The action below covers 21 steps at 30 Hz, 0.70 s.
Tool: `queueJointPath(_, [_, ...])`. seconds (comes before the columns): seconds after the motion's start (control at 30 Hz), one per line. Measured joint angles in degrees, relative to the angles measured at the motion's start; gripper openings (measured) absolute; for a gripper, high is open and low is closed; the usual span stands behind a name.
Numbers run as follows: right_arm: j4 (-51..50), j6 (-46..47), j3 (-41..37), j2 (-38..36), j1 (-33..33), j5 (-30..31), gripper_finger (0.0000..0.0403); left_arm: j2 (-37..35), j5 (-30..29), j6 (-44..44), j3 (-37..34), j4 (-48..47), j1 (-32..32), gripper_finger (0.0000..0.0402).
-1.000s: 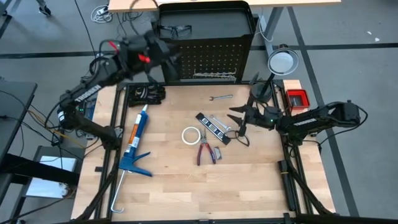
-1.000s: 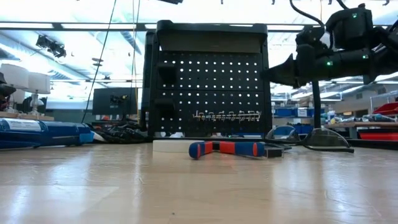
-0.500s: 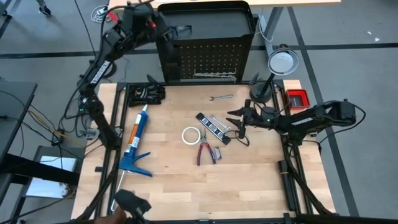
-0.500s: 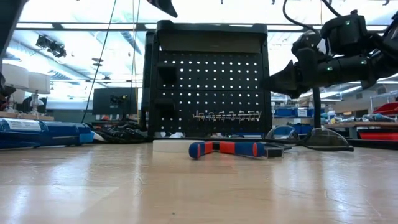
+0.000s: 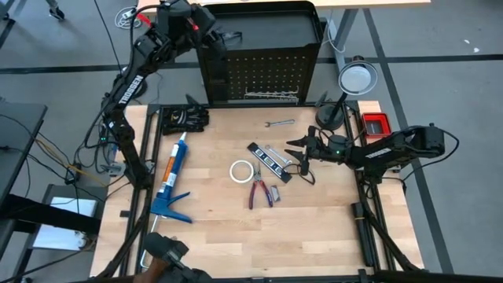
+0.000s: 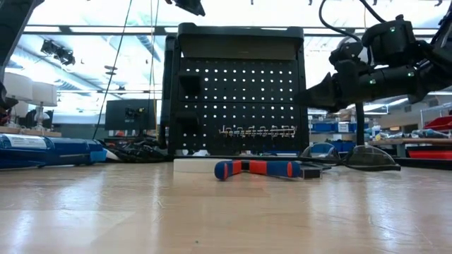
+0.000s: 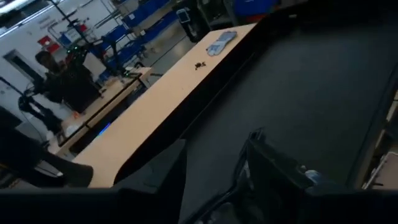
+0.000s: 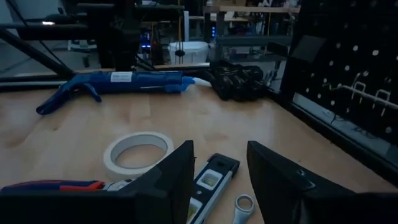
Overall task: Hang tools onto peg board
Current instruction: Remove the black safety glasses from the black peg board
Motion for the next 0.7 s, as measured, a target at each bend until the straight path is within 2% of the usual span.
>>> queueJointPath(0.33, [0.2, -2.7, 0.0, 0.0, 0.0, 0.0, 0.0153, 2.0, -3.4, -3.2, -0.1, 2.1, 1.7, 0.0173])
queueJointPath(0.47, [0.2, -3.4, 0.0, 0.0, 0.0, 0.0, 0.0152, 2.5, -3.1, -4.6, -0.1, 2.7, 2.3, 0.0173])
queueJointPath(0.6, [0.4, -4.8, 0.0, 0.0, -0.8, 0.0, 0.0151, 2.4, -2.7, -12.4, -0.1, 5.1, 2.1, 0.0173])
queueJointPath(0.7, [1.0, -5.3, 0.0, 0.0, -1.9, 0.0, 0.0151, 2.4, 0.9, -14.8, 0.0, 3.4, 2.1, 0.0173])
